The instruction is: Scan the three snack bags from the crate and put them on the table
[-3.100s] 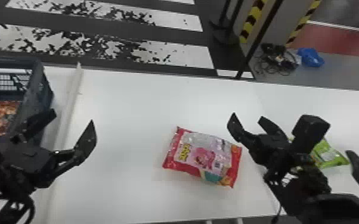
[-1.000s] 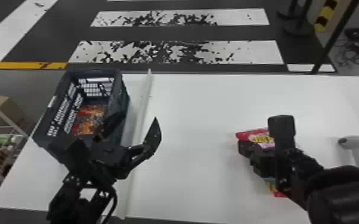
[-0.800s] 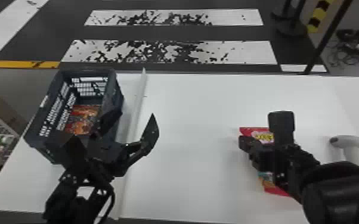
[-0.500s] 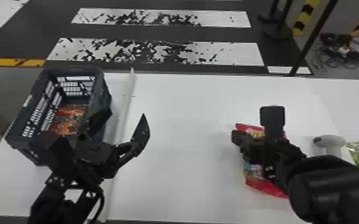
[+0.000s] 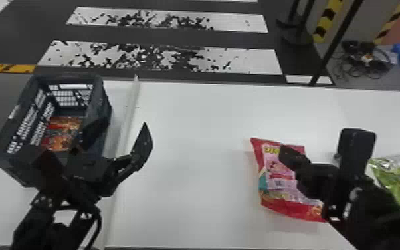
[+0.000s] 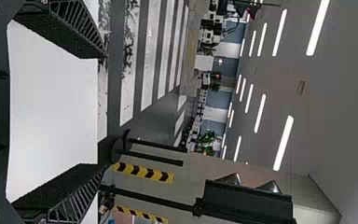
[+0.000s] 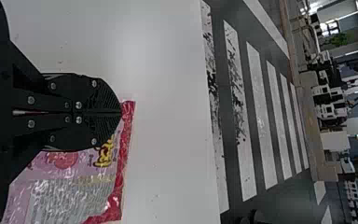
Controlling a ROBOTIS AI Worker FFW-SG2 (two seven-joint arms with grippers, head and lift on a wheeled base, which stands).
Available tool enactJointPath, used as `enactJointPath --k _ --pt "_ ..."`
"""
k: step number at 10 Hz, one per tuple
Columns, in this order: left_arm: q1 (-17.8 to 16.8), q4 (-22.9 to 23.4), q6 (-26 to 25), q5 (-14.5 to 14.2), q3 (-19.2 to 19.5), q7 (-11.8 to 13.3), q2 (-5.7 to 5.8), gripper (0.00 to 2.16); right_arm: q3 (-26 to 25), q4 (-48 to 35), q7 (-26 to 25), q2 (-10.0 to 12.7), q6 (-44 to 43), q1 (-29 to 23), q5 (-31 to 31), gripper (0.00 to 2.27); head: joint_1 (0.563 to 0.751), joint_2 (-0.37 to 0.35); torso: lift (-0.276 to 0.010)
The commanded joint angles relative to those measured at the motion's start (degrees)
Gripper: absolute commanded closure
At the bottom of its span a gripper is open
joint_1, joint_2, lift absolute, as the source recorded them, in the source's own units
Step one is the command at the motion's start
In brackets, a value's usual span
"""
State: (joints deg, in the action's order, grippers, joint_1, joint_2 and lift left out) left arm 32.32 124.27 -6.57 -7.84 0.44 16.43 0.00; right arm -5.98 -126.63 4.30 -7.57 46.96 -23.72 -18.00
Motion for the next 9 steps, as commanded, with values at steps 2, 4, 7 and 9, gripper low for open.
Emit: enactJointPath --k 2,4,7,9 --pt "-0.8 -0.5 0.1 -0.2 -0.4 -0.3 -0.15 0.03 -2.3 -1.5 0.2 0.5 -1.8 -5.0 -1.2 2.25 0.695 -0.103 -0.094" --pt "-0.8 -1.0 1.0 -0.2 -0.3 -0.4 -0.15 0.03 -1.5 -1.7 0.4 0.8 -3.1 -7.5 -1.9 2.25 0.695 -0.109 -0.094" --pt "-0.8 -1.1 1.0 -0.1 -0.6 -0.3 -0.15 0.03 0.4 4.7 0.7 1.0 -9.2 -5.5 -0.9 2.25 0.695 -0.093 -0.094" --pt "0.1 -1.1 2.0 -0.1 -0.3 -0.2 -0.15 0.03 0.9 8.2 0.7 0.9 -11.8 -3.3 0.2 2.25 0.695 -0.094 -0.094"
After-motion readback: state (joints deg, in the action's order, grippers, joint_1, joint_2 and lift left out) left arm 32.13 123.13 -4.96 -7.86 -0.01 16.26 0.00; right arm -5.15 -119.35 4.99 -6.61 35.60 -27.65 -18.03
